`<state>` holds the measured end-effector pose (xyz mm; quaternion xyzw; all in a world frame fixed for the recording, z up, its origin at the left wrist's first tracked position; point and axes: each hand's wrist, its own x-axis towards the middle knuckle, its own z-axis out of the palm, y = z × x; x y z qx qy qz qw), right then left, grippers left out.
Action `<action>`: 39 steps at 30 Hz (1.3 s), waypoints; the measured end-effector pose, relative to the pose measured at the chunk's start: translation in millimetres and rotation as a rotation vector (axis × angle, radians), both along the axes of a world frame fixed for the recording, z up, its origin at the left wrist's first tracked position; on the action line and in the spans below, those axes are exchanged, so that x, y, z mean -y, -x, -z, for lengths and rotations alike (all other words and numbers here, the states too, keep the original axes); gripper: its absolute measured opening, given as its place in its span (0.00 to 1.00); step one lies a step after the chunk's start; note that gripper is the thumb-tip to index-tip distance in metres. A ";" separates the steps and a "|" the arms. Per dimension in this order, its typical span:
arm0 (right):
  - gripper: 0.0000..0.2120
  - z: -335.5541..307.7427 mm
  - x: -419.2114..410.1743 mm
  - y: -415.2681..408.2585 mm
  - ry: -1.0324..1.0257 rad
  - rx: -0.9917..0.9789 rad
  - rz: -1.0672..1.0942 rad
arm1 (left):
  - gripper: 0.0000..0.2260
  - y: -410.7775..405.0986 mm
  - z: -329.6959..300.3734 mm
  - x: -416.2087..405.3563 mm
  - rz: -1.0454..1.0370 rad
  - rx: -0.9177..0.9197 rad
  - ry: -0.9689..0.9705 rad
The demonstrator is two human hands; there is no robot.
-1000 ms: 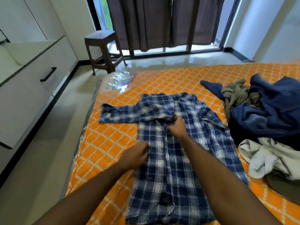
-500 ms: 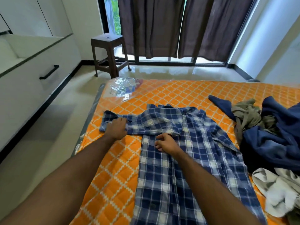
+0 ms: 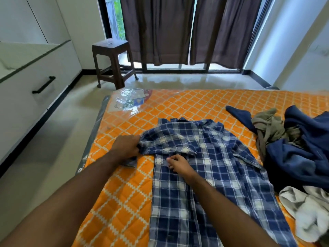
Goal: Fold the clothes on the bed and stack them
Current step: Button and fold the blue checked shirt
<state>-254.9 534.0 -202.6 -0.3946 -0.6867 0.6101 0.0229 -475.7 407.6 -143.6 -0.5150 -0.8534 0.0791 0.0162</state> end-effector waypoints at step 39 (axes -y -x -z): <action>0.27 -78.8 97.0 -132.5 0.082 0.297 -0.361 | 0.20 -160.5 1.1 68.4 -0.484 1.220 -0.409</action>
